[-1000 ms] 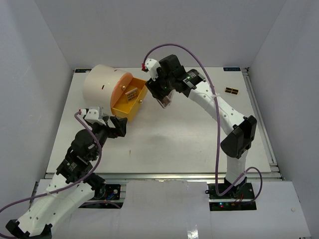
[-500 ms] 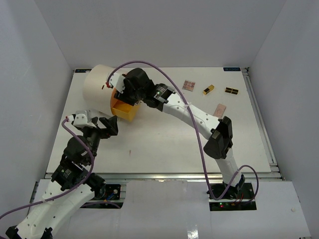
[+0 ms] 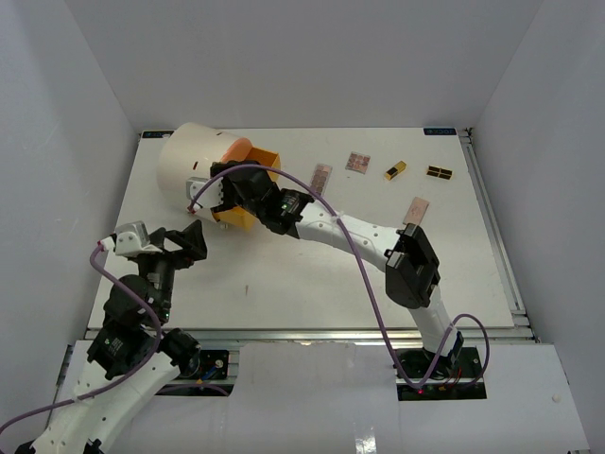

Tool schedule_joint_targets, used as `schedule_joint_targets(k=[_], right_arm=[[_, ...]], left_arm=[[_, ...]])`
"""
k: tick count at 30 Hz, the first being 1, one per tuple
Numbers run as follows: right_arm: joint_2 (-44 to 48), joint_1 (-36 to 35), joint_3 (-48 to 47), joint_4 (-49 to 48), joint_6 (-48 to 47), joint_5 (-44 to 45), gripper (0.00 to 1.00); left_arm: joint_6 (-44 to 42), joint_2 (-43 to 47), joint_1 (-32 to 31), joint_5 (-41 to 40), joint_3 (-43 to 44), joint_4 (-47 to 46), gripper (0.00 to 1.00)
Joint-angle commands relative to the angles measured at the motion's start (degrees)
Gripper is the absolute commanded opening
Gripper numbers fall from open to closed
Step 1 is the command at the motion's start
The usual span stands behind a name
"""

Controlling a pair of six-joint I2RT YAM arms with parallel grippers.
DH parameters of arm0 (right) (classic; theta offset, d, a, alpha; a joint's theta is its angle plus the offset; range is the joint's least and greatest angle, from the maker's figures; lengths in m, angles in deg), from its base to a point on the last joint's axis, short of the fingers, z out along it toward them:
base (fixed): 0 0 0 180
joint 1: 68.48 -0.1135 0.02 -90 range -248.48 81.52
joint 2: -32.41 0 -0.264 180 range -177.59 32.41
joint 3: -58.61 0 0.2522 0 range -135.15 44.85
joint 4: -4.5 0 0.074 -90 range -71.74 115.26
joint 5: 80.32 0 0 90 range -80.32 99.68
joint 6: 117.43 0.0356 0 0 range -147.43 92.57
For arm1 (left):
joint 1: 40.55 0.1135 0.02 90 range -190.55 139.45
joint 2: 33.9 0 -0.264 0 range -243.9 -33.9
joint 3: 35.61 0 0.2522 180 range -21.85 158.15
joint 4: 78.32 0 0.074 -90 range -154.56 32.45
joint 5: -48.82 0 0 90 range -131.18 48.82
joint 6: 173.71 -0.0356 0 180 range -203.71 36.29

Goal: Organize the makeup

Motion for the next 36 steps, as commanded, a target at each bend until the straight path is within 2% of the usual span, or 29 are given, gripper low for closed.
schedule_joint_targets(k=[1,11,15,16,18,19,26,28,36], right_arm=[[2.40,0.35,2.57,-12.32,-6.20,1.90,0.31],[3.44,1.47,8.05,-15.80,-4.88,-0.30,0.36],[3.27,1.56,9.03,-15.87,-4.43,-0.29,0.46],[3.27,1.56,9.38,-15.98,-4.43,-0.23,0.49],[3.41,1.56,9.90,-16.61,-4.32,-0.11,0.67],[3.64,1.56,10.25,-17.07,-4.20,0.00,0.73],[5.47,1.56,8.10,-15.00,-1.73,-0.07,0.97],[6.03,1.64,6.99,-13.55,-1.02,-0.30,0.90],[12.93,1.67,8.15,-11.00,4.89,1.65,0.90]], left_arm=[[0.26,1.94,0.41,-3.14,-0.60,0.26,0.98],[0.12,1.30,0.41,-2.73,-0.36,0.41,0.98],[0.12,1.07,0.38,-2.64,-0.39,0.47,0.98],[0.12,1.13,0.33,-2.64,-0.44,0.42,0.98],[0.12,1.13,0.41,-2.72,-0.36,0.41,0.98],[0.12,1.13,0.41,-2.66,-0.36,0.41,0.98],[0.03,0.84,0.41,-2.47,-0.36,0.41,0.98],[0.03,0.83,0.41,-2.38,-0.36,0.41,0.98],[0.03,0.57,0.41,-2.08,-0.36,0.33,0.98]])
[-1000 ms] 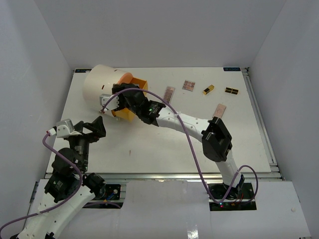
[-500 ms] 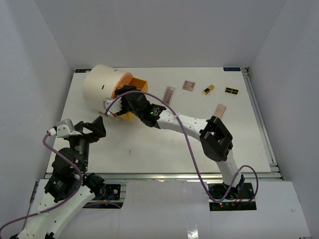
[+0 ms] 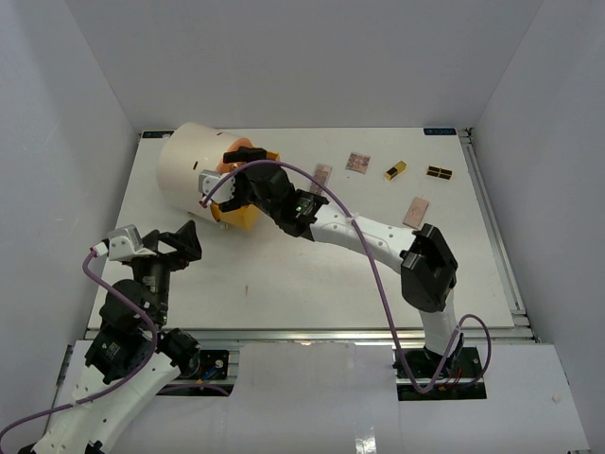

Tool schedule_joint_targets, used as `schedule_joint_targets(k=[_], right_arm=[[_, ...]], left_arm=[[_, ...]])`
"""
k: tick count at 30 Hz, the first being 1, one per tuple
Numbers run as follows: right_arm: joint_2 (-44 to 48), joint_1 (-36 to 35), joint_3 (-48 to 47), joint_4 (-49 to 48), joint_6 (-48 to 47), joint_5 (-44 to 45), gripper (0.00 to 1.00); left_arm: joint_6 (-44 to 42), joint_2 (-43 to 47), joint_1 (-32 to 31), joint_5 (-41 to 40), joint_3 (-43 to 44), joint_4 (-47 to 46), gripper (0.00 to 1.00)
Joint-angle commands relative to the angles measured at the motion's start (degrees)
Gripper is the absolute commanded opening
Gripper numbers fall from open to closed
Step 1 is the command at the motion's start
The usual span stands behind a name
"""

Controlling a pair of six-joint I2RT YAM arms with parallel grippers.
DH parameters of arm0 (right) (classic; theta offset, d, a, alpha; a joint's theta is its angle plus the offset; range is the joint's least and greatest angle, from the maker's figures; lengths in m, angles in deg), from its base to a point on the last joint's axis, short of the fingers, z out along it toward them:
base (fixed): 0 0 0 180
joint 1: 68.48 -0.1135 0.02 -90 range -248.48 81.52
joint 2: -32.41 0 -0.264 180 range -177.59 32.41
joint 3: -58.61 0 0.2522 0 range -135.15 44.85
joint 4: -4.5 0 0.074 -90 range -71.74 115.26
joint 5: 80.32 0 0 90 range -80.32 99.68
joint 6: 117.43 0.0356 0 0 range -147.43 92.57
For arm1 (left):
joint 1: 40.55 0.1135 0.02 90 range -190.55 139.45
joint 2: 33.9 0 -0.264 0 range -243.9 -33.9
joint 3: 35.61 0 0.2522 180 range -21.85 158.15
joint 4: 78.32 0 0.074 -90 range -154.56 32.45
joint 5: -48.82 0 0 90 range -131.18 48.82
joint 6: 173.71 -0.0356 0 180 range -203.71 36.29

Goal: Organize the makeup

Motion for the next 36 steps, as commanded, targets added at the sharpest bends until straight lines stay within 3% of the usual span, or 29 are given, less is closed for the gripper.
schedule_joint_targets(k=[1,8,11,14,16,19,23,27,32,36], right_arm=[[7.88,0.26,-1.88,-0.37,7.39,2.72,0.90],[7.88,7.21,-13.29,22.41,28.98,-5.11,0.90],[8.89,14.76,-17.27,33.29,38.02,-20.07,0.90],[11.36,28.24,-14.36,37.23,47.92,-35.81,0.90],[13.85,34.90,-7.16,37.45,49.91,-45.23,0.90],[18.71,42.21,3.60,35.90,50.08,-52.05,0.90],[25.98,50.88,18.77,30.92,51.46,-52.96,0.90],[32.26,54.27,29.00,26.79,53.46,-49.94,0.90],[41.69,61.08,42.55,14.42,54.78,-55.66,0.90],[44.28,65.80,46.10,12.66,54.01,-65.18,0.90]], left_arm=[[0.01,-1.21,0.22,0.29,-0.21,0.18,0.98],[-0.20,-2.10,0.22,1.77,-0.33,-0.17,0.98],[-1.02,-3.80,0.14,6.47,-0.69,-1.09,0.98],[-2.87,-6.36,0.22,15.33,-1.29,-3.74,0.98],[-3.47,-9.21,0.22,22.84,-1.42,-5.42,0.98],[-3.01,-15.37,0.22,32.84,-0.26,-7.04,0.98],[-0.54,-29.02,0.13,46.41,4.94,-8.69,0.98],[3.81,-46.66,-0.82,50.92,14.11,-8.36,0.98],[3.34,-70.69,-4.90,44.61,32.80,-2.01,0.98],[-1.40,-90.28,-6.88,35.80,53.04,4.45,0.98]])
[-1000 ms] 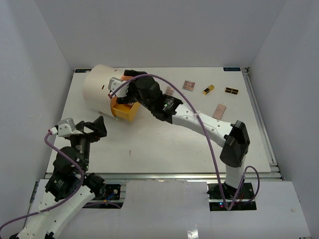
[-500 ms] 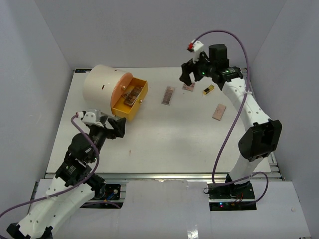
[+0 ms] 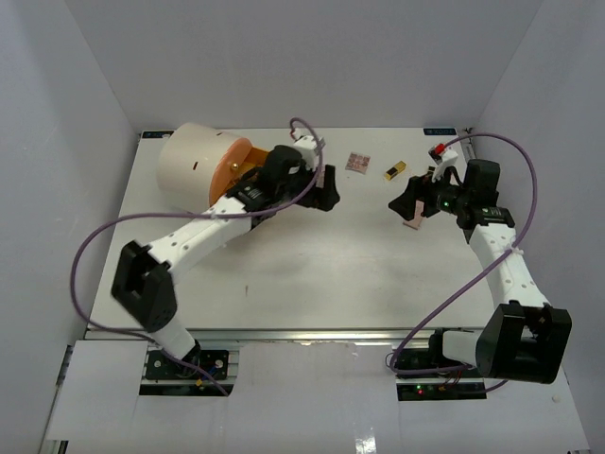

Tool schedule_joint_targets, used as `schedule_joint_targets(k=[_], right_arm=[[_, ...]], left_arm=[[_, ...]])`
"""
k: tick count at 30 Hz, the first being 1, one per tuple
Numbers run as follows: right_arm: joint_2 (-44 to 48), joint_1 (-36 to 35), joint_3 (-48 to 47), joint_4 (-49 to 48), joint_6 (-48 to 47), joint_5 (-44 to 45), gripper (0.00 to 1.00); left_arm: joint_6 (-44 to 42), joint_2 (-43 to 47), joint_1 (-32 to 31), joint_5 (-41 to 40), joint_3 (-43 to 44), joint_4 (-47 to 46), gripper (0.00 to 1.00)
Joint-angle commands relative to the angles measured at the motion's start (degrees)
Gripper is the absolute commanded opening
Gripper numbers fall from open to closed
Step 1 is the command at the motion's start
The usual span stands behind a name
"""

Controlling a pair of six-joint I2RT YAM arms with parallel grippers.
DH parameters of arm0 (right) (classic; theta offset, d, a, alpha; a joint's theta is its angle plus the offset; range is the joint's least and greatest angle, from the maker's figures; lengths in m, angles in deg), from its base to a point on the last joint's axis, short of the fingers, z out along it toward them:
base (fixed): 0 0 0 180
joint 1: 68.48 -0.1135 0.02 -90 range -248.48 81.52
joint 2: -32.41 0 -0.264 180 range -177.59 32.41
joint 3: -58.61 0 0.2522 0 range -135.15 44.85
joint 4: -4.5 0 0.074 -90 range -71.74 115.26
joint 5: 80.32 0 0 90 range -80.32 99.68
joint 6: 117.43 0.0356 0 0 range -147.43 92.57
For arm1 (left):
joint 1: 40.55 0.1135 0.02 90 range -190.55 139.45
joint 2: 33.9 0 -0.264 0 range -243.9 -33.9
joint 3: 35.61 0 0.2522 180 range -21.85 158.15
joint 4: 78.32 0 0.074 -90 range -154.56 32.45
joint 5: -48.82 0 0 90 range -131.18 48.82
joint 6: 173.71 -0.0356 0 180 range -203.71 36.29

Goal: Organize the makeup

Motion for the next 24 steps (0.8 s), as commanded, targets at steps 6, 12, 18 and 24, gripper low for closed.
schedule_joint_targets(k=[6,12,18,24], right_arm=[[3.97,7.72,2.95,-7.59,0.21,-16.55,0.91],[5.10,7.78,3.41,-7.59,-0.23,-17.28,0.91],[4.83,7.84,3.90,-7.55,-1.69,-17.05,0.90],[4.40,7.69,4.12,-7.59,-2.35,-17.57,0.90]], left_arm=[[-9.83,-37.33,-2.16,-17.75,38.50,13.39,0.98],[-14.54,-49.35,-1.54,-25.82,51.00,15.30,0.98],[-14.76,-52.79,1.34,-27.37,52.08,12.67,0.98],[-15.10,-53.90,2.73,-25.51,51.62,9.94,0.98]])
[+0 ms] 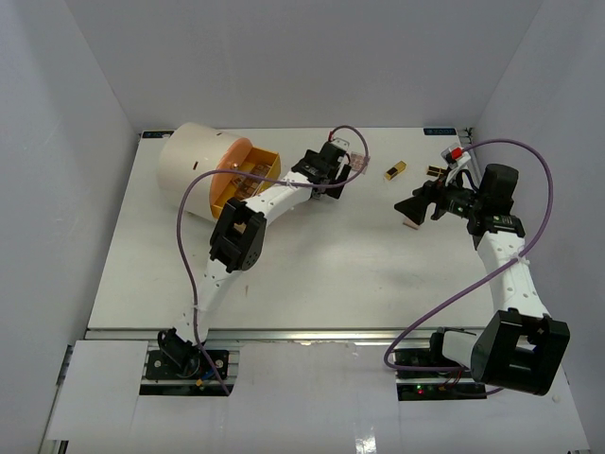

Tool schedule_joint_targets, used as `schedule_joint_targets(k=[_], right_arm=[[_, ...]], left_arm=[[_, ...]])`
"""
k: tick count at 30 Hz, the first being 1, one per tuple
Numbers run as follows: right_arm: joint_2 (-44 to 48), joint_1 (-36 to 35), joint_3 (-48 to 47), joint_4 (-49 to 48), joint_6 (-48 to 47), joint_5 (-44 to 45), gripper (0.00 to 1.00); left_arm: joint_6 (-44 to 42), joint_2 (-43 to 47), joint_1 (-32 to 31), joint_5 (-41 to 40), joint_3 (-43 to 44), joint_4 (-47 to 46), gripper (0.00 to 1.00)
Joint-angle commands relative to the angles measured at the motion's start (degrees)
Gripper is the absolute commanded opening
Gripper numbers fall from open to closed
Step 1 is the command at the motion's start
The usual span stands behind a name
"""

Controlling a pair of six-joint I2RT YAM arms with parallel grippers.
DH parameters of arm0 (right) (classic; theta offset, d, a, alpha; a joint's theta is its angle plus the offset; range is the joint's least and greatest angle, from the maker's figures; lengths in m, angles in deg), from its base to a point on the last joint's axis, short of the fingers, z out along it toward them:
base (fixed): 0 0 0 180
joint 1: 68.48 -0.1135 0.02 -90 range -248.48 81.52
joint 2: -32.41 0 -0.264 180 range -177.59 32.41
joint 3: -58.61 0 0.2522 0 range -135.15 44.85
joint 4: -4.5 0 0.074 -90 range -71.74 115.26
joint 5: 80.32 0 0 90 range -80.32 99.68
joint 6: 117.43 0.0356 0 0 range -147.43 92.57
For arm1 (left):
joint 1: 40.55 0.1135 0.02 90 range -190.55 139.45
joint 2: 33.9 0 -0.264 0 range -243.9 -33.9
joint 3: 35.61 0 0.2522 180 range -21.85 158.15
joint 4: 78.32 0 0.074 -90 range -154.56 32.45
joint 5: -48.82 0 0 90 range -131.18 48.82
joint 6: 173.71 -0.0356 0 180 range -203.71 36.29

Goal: Organize the makeup

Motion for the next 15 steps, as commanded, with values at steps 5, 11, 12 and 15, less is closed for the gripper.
schedule_joint_targets(k=[5,11,12,15], right_arm=[[0.06,0.06,0.34,-1.99,-1.47,-1.62,0.90],[-0.10,-0.04,0.43,-2.00,-1.74,-1.55,0.90],[-0.12,-0.09,0.43,-2.04,-1.74,-1.50,0.90],[-0.26,-0.26,0.43,-2.10,-1.74,-1.44,0.90]], left_arm=[[-0.65,-1.79,2.78,1.87,3.25,-2.89,0.98],[-0.66,-3.37,3.85,8.17,3.24,-3.12,0.98],[-0.70,-3.41,3.85,8.78,3.09,-3.16,0.98],[-0.64,-3.39,3.85,10.18,2.77,-3.13,0.97]])
